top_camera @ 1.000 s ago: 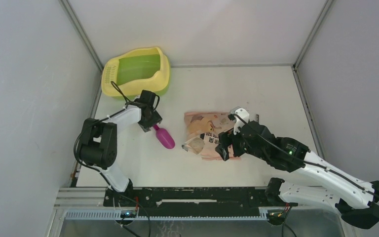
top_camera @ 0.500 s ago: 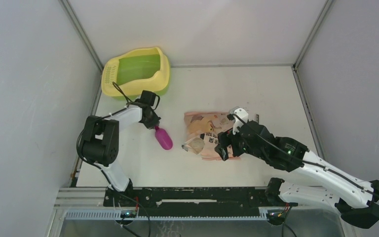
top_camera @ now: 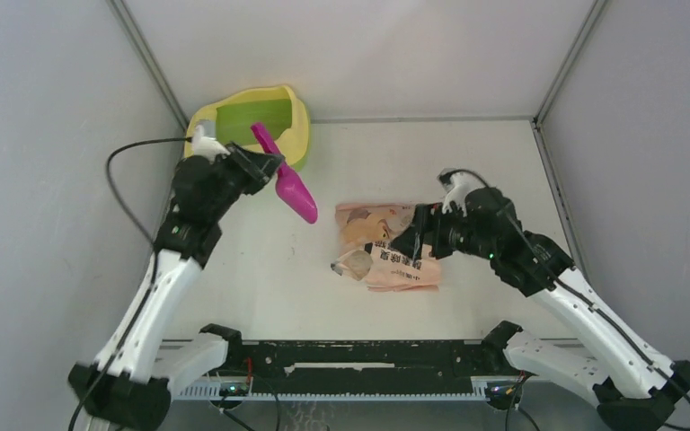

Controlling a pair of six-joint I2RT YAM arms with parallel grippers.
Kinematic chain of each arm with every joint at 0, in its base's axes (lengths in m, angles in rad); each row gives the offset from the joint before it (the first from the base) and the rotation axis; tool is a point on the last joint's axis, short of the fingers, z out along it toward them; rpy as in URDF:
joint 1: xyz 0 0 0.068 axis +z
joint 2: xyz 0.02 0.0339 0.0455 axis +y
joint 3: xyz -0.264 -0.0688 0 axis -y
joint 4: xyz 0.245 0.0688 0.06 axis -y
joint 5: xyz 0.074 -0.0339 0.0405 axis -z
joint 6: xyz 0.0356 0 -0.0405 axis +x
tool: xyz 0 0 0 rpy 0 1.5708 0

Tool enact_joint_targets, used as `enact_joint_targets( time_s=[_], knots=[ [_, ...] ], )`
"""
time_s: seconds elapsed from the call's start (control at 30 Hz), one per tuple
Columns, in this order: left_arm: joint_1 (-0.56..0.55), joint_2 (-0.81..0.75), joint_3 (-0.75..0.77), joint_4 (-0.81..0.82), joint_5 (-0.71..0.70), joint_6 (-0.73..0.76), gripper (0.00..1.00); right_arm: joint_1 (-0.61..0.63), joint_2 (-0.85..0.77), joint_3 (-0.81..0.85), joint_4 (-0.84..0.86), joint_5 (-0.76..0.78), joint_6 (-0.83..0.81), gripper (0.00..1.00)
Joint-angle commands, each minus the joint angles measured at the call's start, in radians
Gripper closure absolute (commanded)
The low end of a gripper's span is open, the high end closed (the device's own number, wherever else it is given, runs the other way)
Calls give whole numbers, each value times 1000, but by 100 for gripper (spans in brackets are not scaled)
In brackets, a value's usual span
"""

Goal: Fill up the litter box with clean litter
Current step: Pick up the spatula from the center of the board.

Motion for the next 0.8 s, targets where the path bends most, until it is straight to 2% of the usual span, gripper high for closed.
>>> enact_joint_targets(
  time_s=[0.0,0.07,0.17,0.27,0.33,0.5,0.77],
  knots=[
    [-34,-207,-145,378,190,22,98,-198,-15,12,243,-521,296,11],
    [-89,-291,-217,512,177,53,94,-280,-16,-34,398,-676,471,12],
    [-184,-356,-279,609,144,132,93,-340,8,-132,724,-857,817,13],
    [-268,-398,-336,682,103,198,92,-335,42,-241,1066,-896,1116,16],
    [-326,-407,-339,689,68,255,91,-312,56,-297,1175,-887,1240,18],
    [-391,-399,-310,688,41,335,89,-214,91,-399,1322,-836,1394,19],
    [-403,-370,-268,696,38,374,89,-97,166,-469,1526,-743,1524,20]
  ],
)
